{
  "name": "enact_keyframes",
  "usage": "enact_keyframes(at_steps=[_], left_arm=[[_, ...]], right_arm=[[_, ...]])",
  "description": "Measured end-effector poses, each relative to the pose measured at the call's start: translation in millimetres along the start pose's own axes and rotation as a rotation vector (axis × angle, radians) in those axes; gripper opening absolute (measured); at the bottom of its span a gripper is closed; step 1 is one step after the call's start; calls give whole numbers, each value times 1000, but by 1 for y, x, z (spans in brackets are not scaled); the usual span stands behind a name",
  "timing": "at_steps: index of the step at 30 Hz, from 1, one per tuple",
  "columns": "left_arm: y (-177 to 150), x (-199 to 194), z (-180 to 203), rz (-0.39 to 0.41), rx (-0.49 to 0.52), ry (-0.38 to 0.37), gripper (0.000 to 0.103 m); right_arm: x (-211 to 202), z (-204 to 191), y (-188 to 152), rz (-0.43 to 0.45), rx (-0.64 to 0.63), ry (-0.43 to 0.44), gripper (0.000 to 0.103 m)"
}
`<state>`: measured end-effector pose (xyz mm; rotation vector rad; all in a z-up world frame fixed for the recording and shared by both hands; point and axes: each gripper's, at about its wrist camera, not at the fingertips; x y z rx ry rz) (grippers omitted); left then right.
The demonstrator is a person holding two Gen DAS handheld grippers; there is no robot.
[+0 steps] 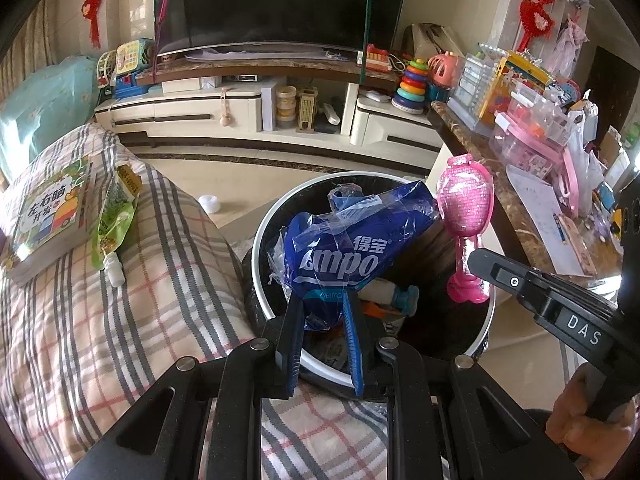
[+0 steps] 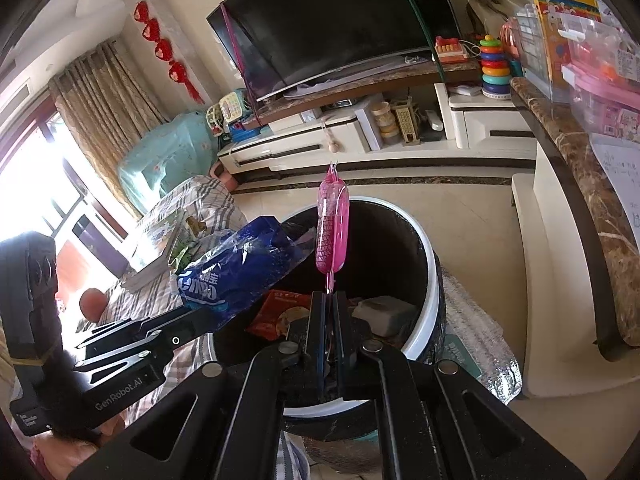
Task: Collect trash
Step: 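Carry the blue bag and pink packet with both tools over the bin, then open both tools to drop the blue bag and pink packet into the bin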
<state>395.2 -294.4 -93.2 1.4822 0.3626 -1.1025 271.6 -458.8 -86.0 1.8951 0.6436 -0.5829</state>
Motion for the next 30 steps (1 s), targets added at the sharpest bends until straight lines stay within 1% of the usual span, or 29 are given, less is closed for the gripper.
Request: enact_keyframes(at_steps=[18,22,24,25,27,28,29,30], left_arm=[[9,17,8,-17,19,24,18],[10,19,9,-28,17,18,21],[12,18,9,-25,17,25,23],[12,17,9,-22,17,25,25],[11,15,8,-15,16,26,31],[10,13,7,-10,13,31,40],[9,10,5,-2,6,39,53],[7,8,3,3,-1,47,58]], right_arm=[[14,8,7,-42,4,-23,4],[17,10,6,-50,14,-21,4],[17,10,6,-51,18,-16,6],[17,11,7,-51,20,-12,9],[16,12,7,-53,21,-5,10],[15,11,7,-50,22,-2,12],[14,11,7,-45,22,-3,15],[13,11,8,-41,22,-4,19]])
Point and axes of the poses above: each gripper's, at about its wrist camera, not at the fingertips, and x roughly the way its jaws point, z to its right, y to its top, and after that the axes turned 2 degrees about -x, right-handed
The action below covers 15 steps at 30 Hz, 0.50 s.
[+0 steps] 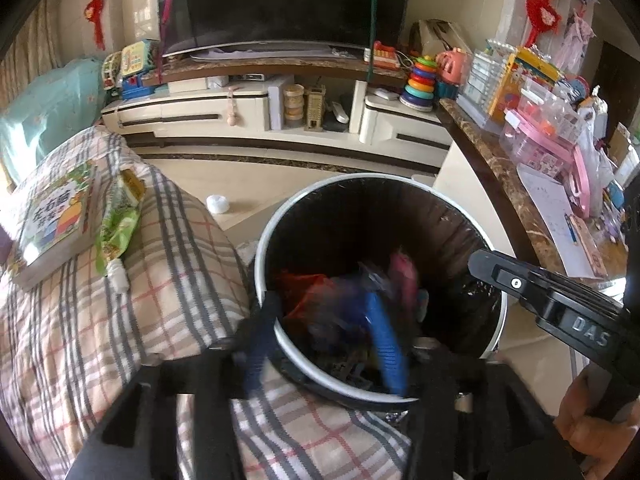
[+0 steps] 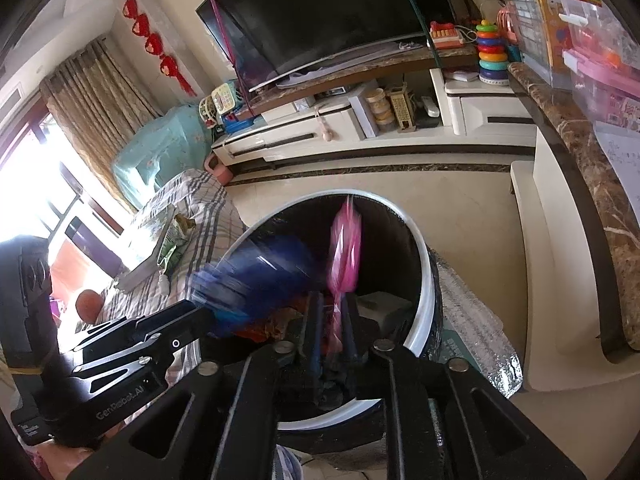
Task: Collect trash
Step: 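Open both tools to drop the blue bag and pink packet into the bin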
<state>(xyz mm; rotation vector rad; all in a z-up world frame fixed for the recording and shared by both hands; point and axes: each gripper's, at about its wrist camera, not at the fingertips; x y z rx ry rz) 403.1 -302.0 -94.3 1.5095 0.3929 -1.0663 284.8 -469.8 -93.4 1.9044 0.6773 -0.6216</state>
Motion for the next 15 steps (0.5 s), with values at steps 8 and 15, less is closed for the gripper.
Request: enact_keyframes(at_steps=[8,15], left_arm=[[-14,-20,-11,14,-50,4,63],[-37,-50,-29,45,-92,-11,66]], right_arm=[[-16,-6,-3,34,2,15,59],[-36,-20,-13,73,-12,37,90]])
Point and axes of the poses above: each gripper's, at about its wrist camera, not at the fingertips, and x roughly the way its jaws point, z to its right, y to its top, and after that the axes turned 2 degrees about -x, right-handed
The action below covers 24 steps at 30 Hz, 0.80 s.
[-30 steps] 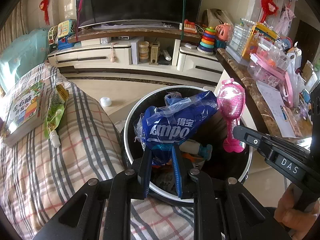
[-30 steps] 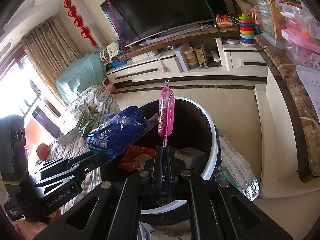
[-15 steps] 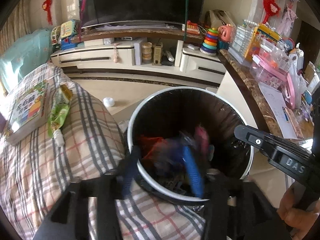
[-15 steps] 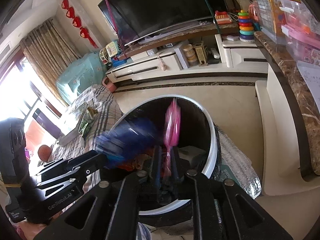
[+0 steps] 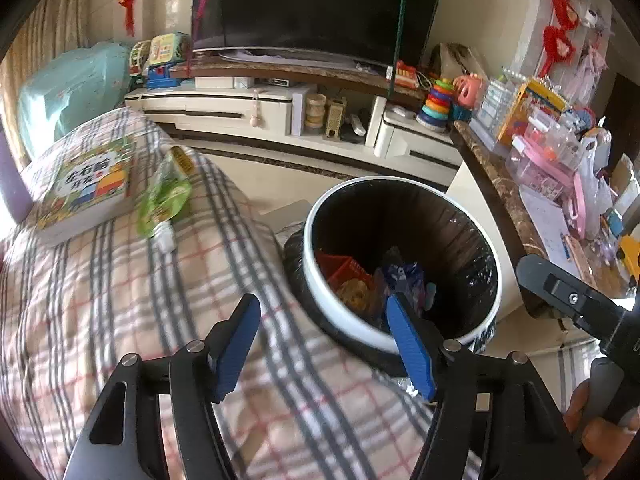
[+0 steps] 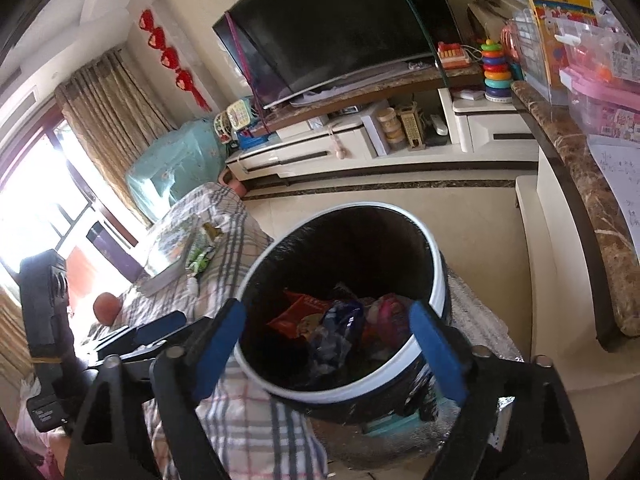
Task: Collect trash
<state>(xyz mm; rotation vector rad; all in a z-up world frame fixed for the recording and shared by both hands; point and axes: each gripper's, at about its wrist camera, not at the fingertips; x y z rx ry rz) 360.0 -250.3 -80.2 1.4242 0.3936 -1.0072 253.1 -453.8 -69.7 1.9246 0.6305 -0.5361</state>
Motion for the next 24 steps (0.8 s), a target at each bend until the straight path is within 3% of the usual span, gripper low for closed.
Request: enact_keyframes(at_steps=[4,15,19,24], left_arm=[[-22,-26,-13,29,-40,-17,69],[-92,-93,-41,142,-101,-18,72],[-110,-121,-42,211,-89,-9,73],[-132,-167,-37,348,-41,25,85]], right_arm=[[-15,-10,-11,31,-9,-6,96],[-52,-39,-57,111,-45,-23,100],[-67,-49,-69,147,-70,-46,100],[-97,-72,-77,250,-139,-83,101]])
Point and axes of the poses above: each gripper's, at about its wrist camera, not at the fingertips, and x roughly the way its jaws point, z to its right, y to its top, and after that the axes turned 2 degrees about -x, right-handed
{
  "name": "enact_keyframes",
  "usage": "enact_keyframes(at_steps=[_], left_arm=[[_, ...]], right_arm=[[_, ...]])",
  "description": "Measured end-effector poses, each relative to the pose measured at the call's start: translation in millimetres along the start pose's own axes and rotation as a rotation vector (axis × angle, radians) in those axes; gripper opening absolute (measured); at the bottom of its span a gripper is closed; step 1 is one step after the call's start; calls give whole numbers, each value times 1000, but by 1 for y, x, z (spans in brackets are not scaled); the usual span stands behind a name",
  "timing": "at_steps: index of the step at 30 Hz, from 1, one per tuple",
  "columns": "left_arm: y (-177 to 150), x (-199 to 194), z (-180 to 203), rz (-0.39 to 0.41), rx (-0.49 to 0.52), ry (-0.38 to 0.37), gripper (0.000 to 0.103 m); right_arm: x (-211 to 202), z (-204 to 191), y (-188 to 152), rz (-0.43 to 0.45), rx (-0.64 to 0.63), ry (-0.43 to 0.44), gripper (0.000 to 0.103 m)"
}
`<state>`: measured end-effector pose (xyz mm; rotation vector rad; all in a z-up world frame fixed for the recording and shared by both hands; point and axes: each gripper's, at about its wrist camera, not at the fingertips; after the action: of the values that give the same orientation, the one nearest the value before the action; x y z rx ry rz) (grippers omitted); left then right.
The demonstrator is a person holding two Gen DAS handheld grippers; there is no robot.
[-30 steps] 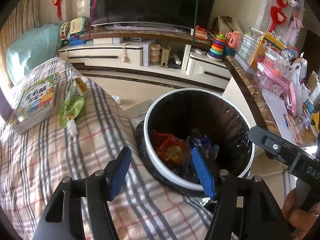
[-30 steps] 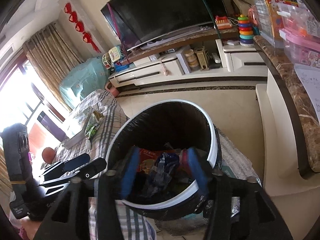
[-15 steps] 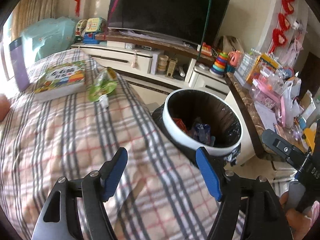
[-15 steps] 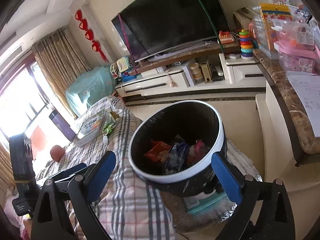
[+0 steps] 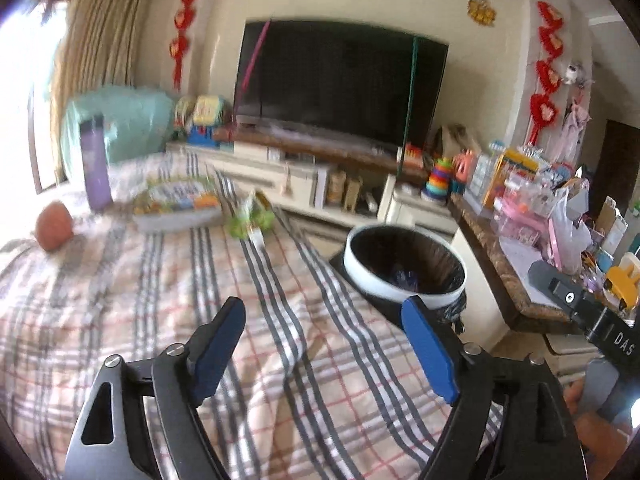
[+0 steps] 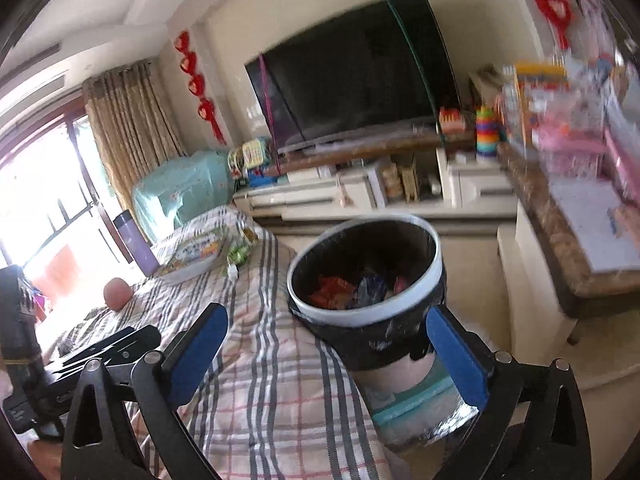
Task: Collect trash
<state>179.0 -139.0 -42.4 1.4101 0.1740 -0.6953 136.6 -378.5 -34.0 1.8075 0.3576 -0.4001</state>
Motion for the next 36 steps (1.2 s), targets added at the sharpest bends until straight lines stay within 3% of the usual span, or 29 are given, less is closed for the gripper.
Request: enact_keyframes(at_steps=[2,4,8,14,25,36], left_arm=[[-6,-19,2,64,20,31,101],[-17,-35,3,129,38,63,102],[-39,-46,3,159,53,101,102],[-60,-49,1,152,50,160,102],[-56,-37,6,149,54,246,102],[-59,-36,8,159,66,260,102]], right_arm=[[-14,-9,4,59,-34,-15,103],[-31,-19,4,135,-73,-30,103],[-43,-33,-6,208,-139,-63,103],[-34,-34,-23,193,-148,-70,103],[-27,-34,-40,176,-168,-78,103],[-27,-32,-42,178,-158,-67,103]])
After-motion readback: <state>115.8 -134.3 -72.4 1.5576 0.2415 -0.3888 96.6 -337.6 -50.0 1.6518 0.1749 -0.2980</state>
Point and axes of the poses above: each gripper's, at about its wrist camera, not at the fingertips, and x roughly the way its jaws point, z to its right, y to its top, and after that the axes turned 2 degrees about -x, right-handed
